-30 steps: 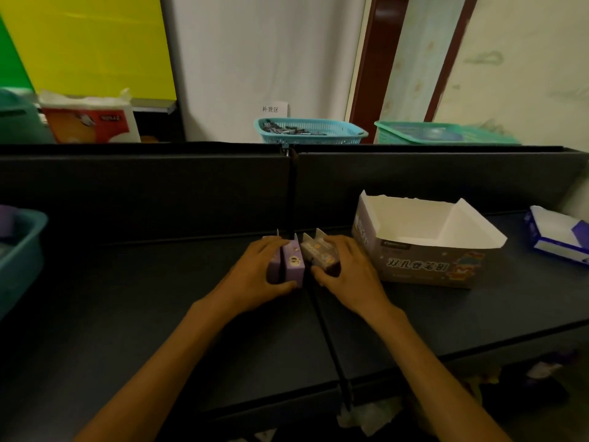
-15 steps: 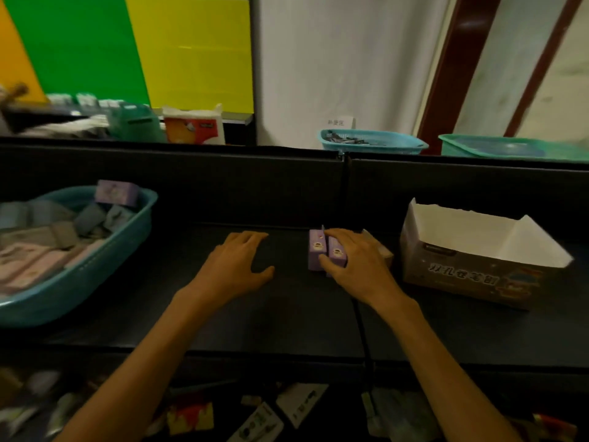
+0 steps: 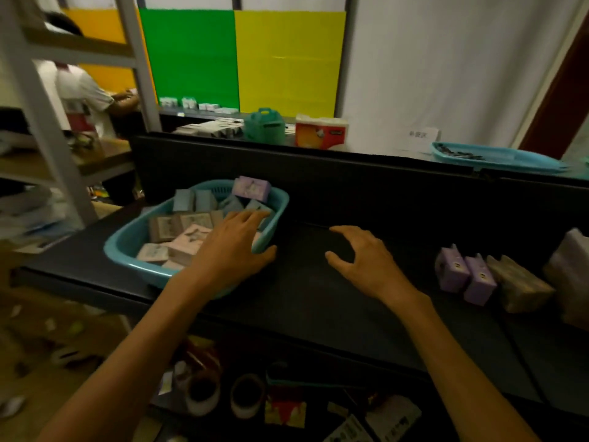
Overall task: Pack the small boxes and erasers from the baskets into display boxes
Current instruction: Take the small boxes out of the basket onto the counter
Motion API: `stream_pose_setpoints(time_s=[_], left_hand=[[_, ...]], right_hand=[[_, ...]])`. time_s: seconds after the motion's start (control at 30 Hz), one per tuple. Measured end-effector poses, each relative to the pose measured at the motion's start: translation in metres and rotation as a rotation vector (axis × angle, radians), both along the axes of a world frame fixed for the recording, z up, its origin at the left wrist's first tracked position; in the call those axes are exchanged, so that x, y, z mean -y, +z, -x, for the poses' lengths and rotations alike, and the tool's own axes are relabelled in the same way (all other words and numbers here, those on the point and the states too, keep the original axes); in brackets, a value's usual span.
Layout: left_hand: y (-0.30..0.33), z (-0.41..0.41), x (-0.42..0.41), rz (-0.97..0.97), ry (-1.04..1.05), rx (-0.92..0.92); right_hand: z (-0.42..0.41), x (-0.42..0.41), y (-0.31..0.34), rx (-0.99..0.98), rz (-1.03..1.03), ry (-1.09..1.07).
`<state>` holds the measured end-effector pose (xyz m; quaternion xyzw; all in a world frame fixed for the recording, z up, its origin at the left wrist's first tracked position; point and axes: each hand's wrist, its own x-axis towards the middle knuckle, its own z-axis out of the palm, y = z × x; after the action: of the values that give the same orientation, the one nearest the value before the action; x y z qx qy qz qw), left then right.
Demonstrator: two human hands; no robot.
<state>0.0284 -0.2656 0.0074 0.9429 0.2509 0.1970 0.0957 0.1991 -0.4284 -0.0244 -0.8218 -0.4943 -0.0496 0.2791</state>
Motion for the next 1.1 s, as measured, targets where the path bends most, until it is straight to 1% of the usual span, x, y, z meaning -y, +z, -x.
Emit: stream_pose_setpoints(time_s=[0.1, 0.17, 0.27, 0.5, 0.63, 0.83, 0.93, 1.03, 1.1], left_hand=[[0.008, 0.028, -0.052, -0.023, -0.024, 0.041], [0.012, 0.046, -0.088, -0.007, -0.045, 0.055], [0.012, 0.072, -0.14, 0.021, -0.078, 0.064], [-0.009, 0.111, -0.246, 0.104, -0.011, 0.148], [-0.033, 0.105, -0.284, 0.159, 0.041, 0.12], [-0.066, 0.077, -0.317, 0.274, 0.057, -0.025], [-0.075, 0.063, -0.326, 0.258, 0.041, -0.101], [-0.081, 0.054, -0.34, 0.258, 0.002, -0.109], [-0.083, 0.049, -0.349, 0.204, -0.016, -0.123]], right_hand=[[0.031, -0.052, 0.005, -0.015, -0.045, -0.005], [0.05, -0.084, 0.008, -0.034, -0.079, -0.009], [0.075, -0.127, 0.011, -0.046, -0.073, -0.018], [0.095, -0.206, 0.018, -0.054, -0.037, -0.026], [0.086, -0.226, 0.017, -0.045, -0.018, -0.05], [0.069, -0.238, 0.007, -0.056, 0.005, -0.055], [0.063, -0.24, 0.007, -0.083, 0.017, -0.07], [0.062, -0.241, 0.009, -0.09, 0.022, -0.089], [0.062, -0.241, 0.011, -0.101, 0.016, -0.113]])
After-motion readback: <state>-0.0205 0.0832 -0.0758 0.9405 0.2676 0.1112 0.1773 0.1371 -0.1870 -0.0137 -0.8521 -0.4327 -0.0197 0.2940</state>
